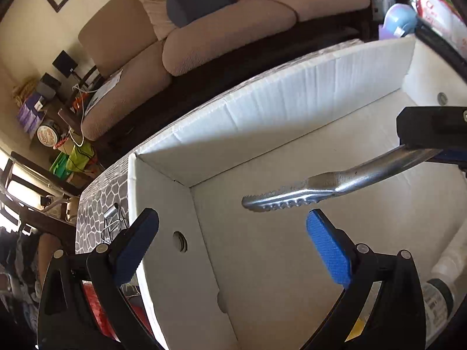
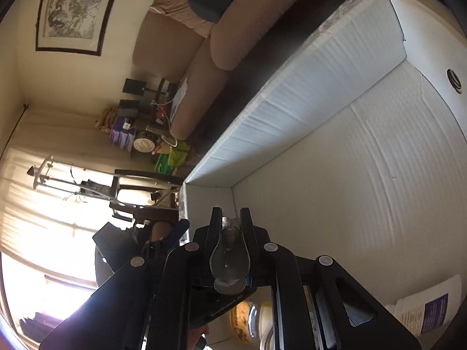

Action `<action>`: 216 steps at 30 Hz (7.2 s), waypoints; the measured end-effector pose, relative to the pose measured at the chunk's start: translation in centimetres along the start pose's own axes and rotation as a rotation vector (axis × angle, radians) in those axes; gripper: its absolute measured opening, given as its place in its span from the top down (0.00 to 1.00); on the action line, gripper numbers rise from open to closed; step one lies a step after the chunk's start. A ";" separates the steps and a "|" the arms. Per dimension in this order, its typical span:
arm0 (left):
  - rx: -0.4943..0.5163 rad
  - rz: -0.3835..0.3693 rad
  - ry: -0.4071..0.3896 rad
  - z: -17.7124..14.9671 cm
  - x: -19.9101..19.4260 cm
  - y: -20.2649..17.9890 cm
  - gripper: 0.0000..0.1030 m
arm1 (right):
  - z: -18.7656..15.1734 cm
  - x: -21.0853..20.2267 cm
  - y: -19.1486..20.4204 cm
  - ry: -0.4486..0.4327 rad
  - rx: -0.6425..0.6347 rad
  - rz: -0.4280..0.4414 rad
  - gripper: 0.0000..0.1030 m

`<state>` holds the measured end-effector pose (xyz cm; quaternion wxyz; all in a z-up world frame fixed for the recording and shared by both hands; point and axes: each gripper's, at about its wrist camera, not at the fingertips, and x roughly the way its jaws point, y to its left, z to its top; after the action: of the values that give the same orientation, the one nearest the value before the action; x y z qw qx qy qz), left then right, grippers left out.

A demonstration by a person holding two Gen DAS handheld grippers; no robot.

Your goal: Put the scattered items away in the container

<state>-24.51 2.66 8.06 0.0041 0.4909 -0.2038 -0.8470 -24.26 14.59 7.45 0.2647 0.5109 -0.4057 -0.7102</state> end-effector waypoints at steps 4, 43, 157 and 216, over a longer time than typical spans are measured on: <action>-0.023 -0.001 0.041 0.5 2.2 0.4 0.01 | 2.0 2.5 -2.5 0.005 0.069 -0.054 0.89; -0.435 -0.452 -0.143 -22.7 -19.5 11.9 0.00 | -18.5 -5.0 11.7 0.057 -0.502 -0.297 0.21; -1.039 -0.523 -0.075 -38.0 -6.9 28.4 0.00 | -29.9 14.8 30.3 -0.009 -0.765 -0.178 0.89; -0.125 -0.239 0.007 -5.0 -5.5 0.6 0.62 | -8.3 -4.4 4.3 -0.078 -0.374 -0.269 0.89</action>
<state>-17.59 1.54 10.65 -0.0657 0.5132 -0.0907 -0.8509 -15.17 13.26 12.08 0.2417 0.4746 -0.2052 -0.8211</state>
